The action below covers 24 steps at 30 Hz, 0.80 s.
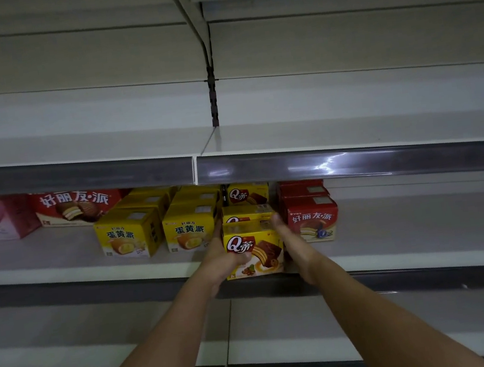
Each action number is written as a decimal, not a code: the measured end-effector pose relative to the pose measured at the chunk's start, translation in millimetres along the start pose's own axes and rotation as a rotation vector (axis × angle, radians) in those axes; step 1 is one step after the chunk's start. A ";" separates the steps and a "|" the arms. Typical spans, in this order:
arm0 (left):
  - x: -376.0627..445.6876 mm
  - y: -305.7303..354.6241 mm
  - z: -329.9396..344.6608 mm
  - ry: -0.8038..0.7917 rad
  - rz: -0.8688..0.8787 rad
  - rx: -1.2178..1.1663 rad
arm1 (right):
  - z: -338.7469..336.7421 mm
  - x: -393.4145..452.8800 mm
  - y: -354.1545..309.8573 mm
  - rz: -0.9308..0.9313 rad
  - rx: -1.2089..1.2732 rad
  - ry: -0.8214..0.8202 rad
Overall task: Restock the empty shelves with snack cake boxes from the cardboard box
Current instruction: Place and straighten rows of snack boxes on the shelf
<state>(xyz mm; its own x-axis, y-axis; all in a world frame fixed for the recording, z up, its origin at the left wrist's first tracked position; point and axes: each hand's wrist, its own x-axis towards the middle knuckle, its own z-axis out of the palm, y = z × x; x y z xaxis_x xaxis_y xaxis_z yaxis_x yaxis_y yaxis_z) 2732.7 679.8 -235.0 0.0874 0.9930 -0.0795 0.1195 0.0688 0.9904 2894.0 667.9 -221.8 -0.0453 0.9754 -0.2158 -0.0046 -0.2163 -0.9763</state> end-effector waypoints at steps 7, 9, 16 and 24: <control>10.1 -4.3 8.2 0.083 0.051 0.273 | -9.4 16.9 5.7 -0.005 -0.653 0.032; 10.8 -5.6 12.9 0.144 0.054 0.469 | -6.7 21.5 10.7 -0.032 -0.783 0.142; 8.0 -2.0 23.3 0.376 -0.021 0.662 | 1.9 18.7 18.7 -0.074 -0.857 0.314; 20.2 -10.8 28.4 0.507 0.025 0.299 | 18.8 31.3 23.1 0.030 -0.283 0.429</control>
<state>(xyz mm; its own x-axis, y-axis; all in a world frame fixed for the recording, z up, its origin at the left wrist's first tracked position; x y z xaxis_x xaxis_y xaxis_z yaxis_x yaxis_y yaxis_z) 2761.3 696.4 -250.5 -0.3813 0.9210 0.0806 0.4033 0.0873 0.9109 2873.6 692.6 -250.8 0.3731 0.9117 -0.1723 0.2634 -0.2821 -0.9225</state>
